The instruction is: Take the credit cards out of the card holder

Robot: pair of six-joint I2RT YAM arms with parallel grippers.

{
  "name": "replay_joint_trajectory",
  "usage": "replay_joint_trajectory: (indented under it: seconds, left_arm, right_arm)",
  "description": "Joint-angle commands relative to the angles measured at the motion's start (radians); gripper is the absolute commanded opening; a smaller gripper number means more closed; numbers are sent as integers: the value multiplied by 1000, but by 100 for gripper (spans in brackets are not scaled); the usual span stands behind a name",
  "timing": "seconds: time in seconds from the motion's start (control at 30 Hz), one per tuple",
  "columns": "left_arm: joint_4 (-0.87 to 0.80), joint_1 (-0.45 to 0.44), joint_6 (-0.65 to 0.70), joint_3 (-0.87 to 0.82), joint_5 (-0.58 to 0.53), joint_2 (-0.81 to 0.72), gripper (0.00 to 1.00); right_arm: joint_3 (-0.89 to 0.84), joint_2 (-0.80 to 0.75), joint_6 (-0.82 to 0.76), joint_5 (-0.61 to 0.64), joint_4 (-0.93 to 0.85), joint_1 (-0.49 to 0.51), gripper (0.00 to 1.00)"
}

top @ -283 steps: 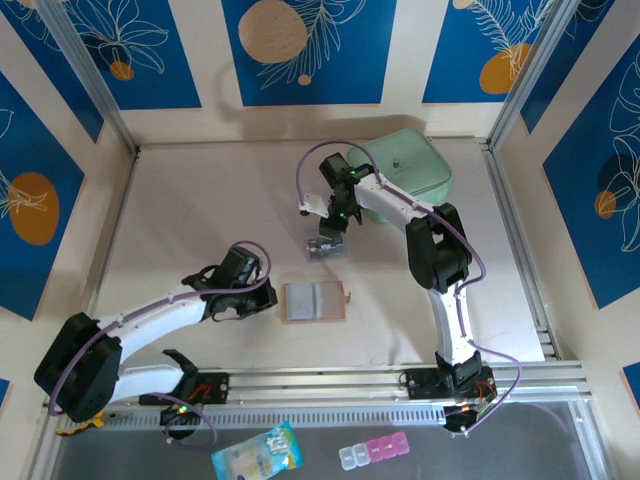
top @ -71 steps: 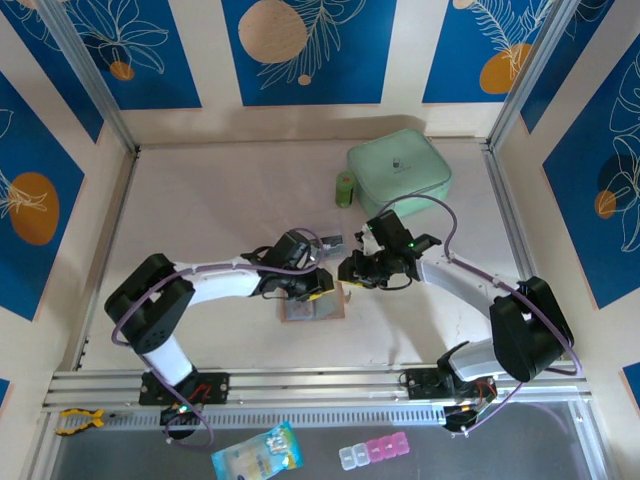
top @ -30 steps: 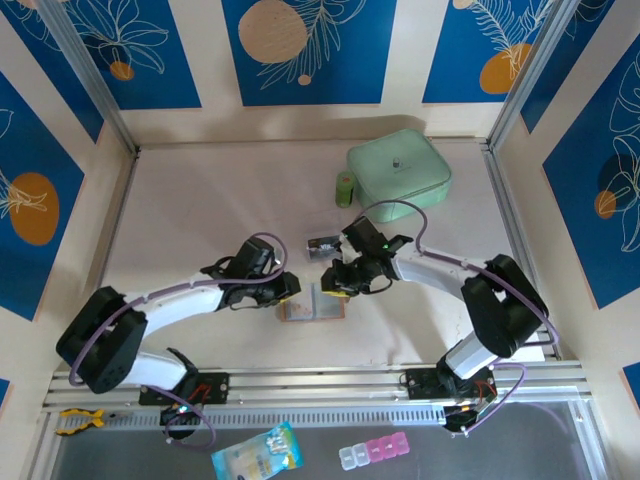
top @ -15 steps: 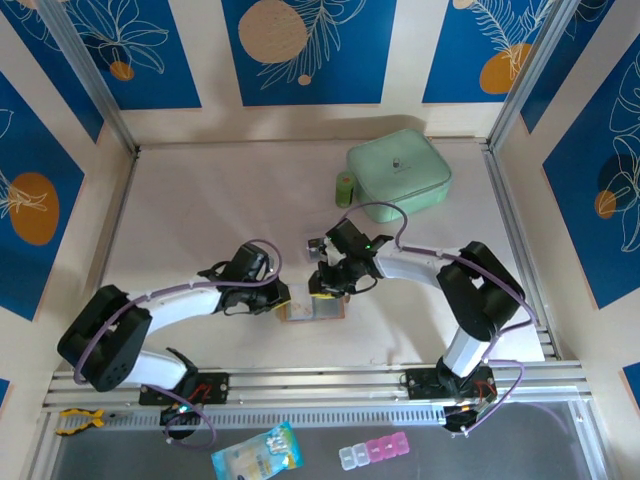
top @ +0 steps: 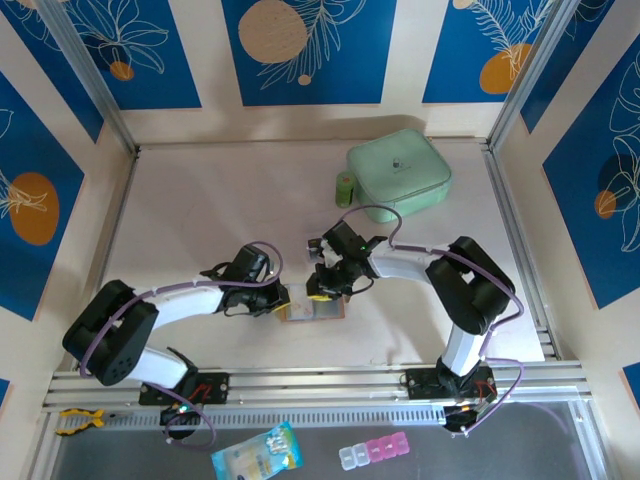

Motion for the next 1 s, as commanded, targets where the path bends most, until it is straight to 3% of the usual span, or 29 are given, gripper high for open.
replay_joint_trajectory:
  seconds: [0.0,0.5,0.7,0.97]
  left_arm:
    - [-9,12,17,-11,12,17,13]
    - [-14,11,14,-14,12,17,12]
    - [-9,11,12,-18,10,14,12]
    - [-14,12,13,-19,9,14,12]
  right_arm:
    - [23,17,12,-35,11,9,21]
    - [20,46,16,-60,42,12,21]
    - [22,66,22,-77,48,14,25]
    - [26,54,9,-28,0,14,26]
